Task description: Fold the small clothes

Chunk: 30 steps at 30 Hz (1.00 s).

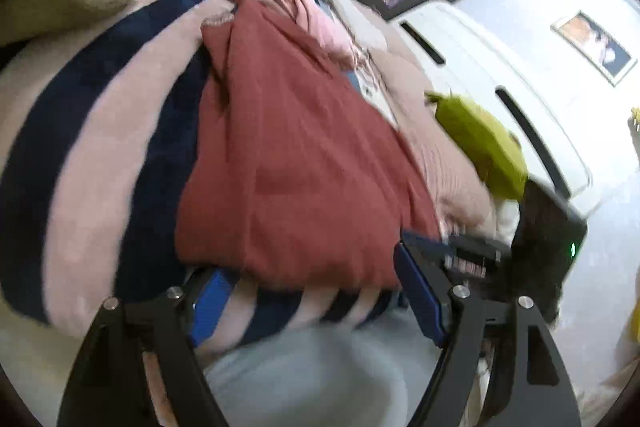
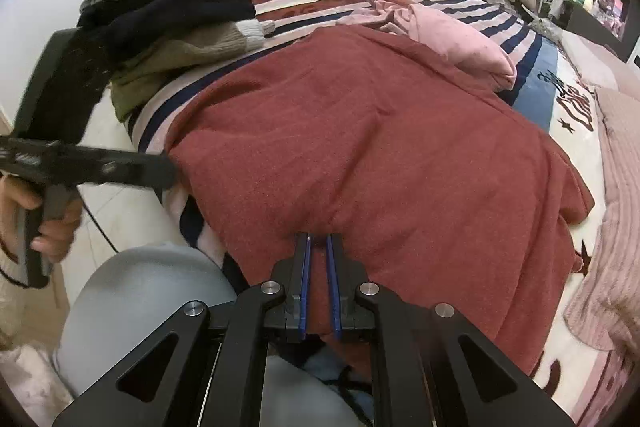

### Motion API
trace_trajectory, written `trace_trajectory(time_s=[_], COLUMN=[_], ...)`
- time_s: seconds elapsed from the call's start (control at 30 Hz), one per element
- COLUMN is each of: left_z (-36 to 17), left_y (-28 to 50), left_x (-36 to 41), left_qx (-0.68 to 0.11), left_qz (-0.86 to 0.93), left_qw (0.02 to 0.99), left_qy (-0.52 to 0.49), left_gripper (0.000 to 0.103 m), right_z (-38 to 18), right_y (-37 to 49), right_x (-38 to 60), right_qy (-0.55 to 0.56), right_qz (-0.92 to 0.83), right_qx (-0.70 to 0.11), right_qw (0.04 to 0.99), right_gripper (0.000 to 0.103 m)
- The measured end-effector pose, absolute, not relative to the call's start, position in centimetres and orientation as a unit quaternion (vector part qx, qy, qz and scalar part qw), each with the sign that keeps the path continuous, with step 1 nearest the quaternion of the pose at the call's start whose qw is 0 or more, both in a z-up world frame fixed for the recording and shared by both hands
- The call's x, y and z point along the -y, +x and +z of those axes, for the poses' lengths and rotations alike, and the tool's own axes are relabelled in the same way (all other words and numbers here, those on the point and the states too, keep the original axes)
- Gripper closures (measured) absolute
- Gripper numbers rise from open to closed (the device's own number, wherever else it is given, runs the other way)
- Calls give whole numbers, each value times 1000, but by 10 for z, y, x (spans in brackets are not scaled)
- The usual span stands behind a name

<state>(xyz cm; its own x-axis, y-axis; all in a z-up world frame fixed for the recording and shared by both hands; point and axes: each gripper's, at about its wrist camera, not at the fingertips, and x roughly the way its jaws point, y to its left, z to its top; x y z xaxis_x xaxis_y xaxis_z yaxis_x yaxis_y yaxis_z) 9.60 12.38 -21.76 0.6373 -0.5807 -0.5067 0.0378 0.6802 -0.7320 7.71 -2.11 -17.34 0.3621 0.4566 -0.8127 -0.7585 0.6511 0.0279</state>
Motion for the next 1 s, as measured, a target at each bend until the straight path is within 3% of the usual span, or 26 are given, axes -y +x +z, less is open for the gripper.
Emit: trace_trajectory(time_s=[0.07,0.13,0.23,0.43,0.6,0.7,0.9,1.0], left_z=[-217,-217,-212,-173,-140,-122,-133,-156], left_y=[106,114,122,126,136,146,169,177], left_x=[-124,-122,-117,-93,-60,-19,66,98], left_qx=[-369,-367,-370,-354,-342,-339,-382,-414], left_qz=[-177,-168,-153,-150,-167,-192,-293,-329], left_qw=[832,832,841,886,916,921,871,842], left_qy=[-375,-380,-363,-259,-130,-16,98,108], left_gripper=[33,60,89,93,93,93,92,86], right_z=[-173,-174,-174,-172,-143,-128,-119,-124], right_y=[77,78,78,80,83,84,79,75], right_x=[22,24,25,34,82,129,200,221], right_qy=[-174,-169,-167,-142,-95,-62,-22,-1], right_qz=[379,380,381,390,364,327,268,254], right_qx=[-422,-423,-421,-423,-394,-379,-374,-379], right_qw=[805,805,806,806,838,863,888,890], right_gripper=[100,100,100,99,81,81,81,81])
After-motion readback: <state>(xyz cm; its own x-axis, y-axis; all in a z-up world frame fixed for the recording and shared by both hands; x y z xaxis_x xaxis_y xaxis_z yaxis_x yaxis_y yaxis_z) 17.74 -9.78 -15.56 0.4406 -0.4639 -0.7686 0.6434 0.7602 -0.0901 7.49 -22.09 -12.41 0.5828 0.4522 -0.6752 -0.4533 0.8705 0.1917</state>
